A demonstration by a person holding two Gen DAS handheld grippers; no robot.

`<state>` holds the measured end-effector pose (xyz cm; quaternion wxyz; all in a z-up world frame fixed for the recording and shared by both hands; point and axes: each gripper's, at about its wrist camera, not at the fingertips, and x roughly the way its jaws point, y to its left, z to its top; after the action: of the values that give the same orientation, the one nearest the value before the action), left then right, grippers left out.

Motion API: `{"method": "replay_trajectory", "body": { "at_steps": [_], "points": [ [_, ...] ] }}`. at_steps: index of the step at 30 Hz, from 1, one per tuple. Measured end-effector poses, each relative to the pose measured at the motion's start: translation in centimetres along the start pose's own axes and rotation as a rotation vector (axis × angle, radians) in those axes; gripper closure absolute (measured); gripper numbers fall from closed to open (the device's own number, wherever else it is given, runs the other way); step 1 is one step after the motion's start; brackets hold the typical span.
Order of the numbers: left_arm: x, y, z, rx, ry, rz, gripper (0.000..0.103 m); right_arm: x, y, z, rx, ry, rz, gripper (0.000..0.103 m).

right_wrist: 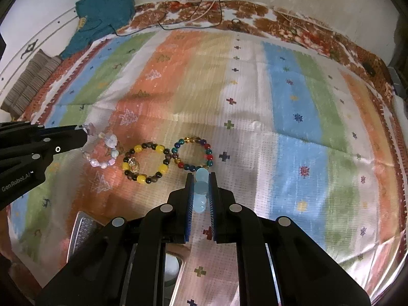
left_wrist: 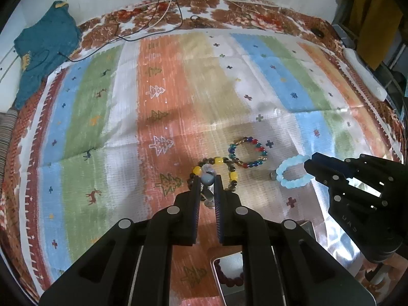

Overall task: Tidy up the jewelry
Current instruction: 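Lift the pearl bracelet with left tool while right tool carries the blue bracelet toward the tin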

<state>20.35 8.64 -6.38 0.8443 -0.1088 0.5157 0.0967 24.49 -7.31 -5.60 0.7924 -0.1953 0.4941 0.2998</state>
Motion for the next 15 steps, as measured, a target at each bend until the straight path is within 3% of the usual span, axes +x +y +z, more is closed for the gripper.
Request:
{"method": "replay_trajectory", "body": {
  "at_steps": [15],
  "points": [
    [-2.7, -1.2, -1.4, 0.016, -0.052, -0.015, 0.093, -3.3, 0.6, -0.9, -0.002, -0.086, 0.002, 0.091]
  ]
}}
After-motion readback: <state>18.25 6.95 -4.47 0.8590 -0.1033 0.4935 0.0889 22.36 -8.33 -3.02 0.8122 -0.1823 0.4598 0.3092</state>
